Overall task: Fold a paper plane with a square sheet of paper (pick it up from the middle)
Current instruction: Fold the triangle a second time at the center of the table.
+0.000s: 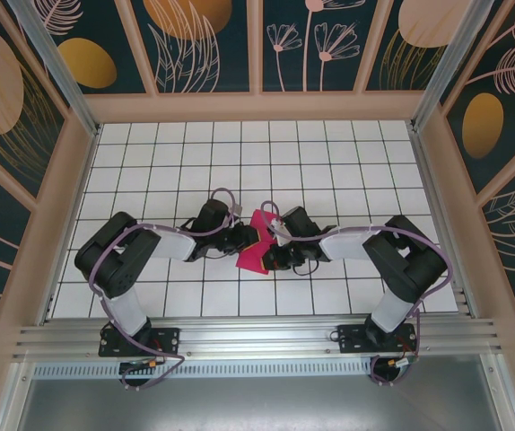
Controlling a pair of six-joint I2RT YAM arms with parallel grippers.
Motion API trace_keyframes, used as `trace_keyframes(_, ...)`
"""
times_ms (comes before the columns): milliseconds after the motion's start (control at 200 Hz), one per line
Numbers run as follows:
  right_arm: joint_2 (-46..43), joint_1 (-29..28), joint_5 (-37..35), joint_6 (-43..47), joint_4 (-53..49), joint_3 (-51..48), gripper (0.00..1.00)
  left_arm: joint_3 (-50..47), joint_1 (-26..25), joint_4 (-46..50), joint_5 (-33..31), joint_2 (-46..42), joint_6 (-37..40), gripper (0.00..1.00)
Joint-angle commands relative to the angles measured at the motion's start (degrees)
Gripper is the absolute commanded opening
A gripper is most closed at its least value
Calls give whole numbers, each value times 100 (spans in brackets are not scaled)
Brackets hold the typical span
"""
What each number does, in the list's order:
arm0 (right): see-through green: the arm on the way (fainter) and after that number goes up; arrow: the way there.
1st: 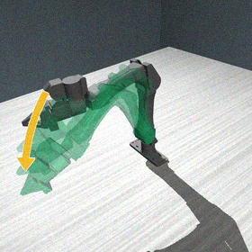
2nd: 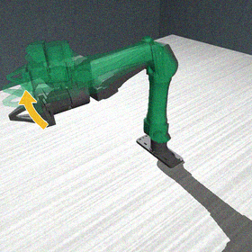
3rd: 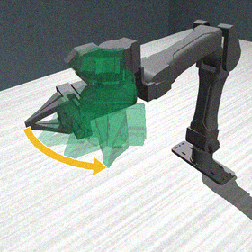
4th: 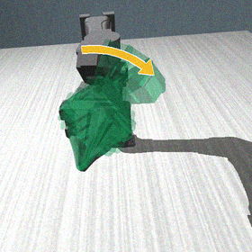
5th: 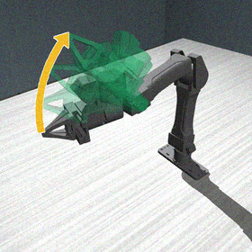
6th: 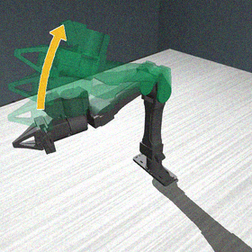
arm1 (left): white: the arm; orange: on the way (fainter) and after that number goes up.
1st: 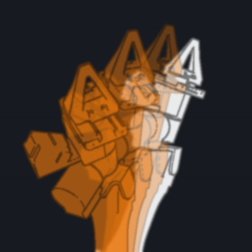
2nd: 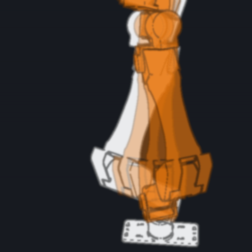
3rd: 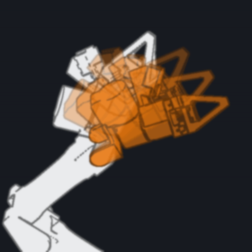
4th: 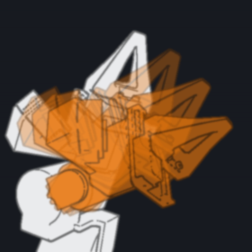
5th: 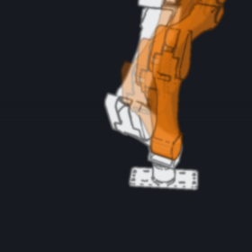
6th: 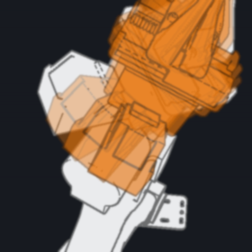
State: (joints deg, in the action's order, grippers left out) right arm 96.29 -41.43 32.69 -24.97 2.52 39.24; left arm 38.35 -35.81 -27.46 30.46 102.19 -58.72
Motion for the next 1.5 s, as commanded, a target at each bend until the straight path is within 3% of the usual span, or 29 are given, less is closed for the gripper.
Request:
trace_keyframes(0,115,83,-406,-159,-629,-94,2,74,-16,-135,-211,175,314,23)
trace_keyframes(150,-363,82,-312,-616,-406,-72,5,72,-21,327,-609,161,442,22)
trace_keyframes(400,-527,5,-270,-1500,259,7,7,9,-14,344,-502,275,453,21)
trace_keyframes(1211,559,-155,-529,-1815,396,689,8,13,-16,304,-477,249,310,20)
trace_keyframes(1496,375,-190,-544,-1838,272,77,7,3,-20,632,-801,214,267,18)
